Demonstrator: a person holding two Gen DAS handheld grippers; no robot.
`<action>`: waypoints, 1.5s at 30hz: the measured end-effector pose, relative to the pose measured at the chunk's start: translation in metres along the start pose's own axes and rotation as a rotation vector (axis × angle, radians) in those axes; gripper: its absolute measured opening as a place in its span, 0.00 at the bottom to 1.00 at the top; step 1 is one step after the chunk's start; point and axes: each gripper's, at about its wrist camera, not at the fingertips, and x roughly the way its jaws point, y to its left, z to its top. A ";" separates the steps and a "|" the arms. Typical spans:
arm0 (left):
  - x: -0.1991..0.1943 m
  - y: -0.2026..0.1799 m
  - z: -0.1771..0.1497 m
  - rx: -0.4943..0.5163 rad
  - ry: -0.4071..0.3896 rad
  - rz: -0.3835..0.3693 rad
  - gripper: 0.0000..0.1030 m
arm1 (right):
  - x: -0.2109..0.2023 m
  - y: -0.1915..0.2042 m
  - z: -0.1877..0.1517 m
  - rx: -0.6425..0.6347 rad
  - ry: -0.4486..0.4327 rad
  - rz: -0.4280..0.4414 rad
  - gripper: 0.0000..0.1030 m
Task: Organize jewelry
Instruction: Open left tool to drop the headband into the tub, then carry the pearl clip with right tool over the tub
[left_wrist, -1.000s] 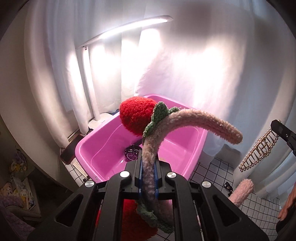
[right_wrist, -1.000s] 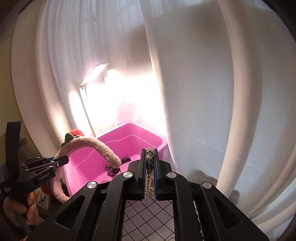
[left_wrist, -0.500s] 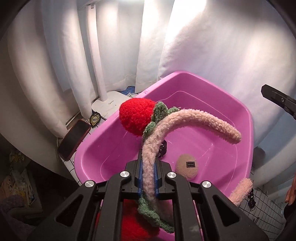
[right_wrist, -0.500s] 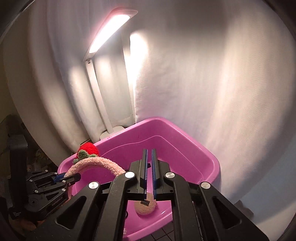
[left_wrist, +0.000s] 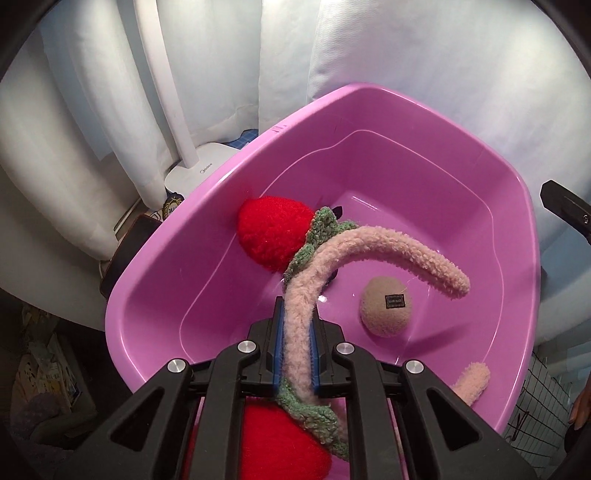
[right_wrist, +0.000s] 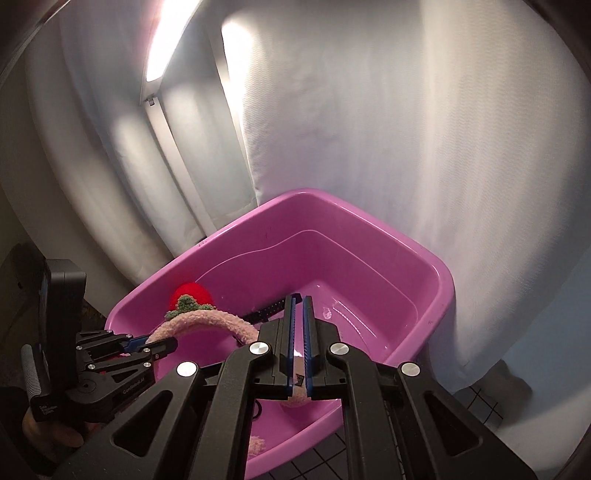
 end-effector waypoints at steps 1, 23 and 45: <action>0.002 0.000 0.000 0.000 0.007 0.000 0.13 | 0.001 0.000 -0.001 0.003 0.001 -0.001 0.04; -0.006 -0.001 -0.003 -0.008 -0.019 0.033 0.82 | -0.027 -0.093 -0.076 0.169 -0.059 -0.137 0.62; -0.008 -0.018 -0.008 -0.019 -0.028 0.012 0.88 | 0.126 -0.138 -0.116 0.118 0.099 -0.100 0.62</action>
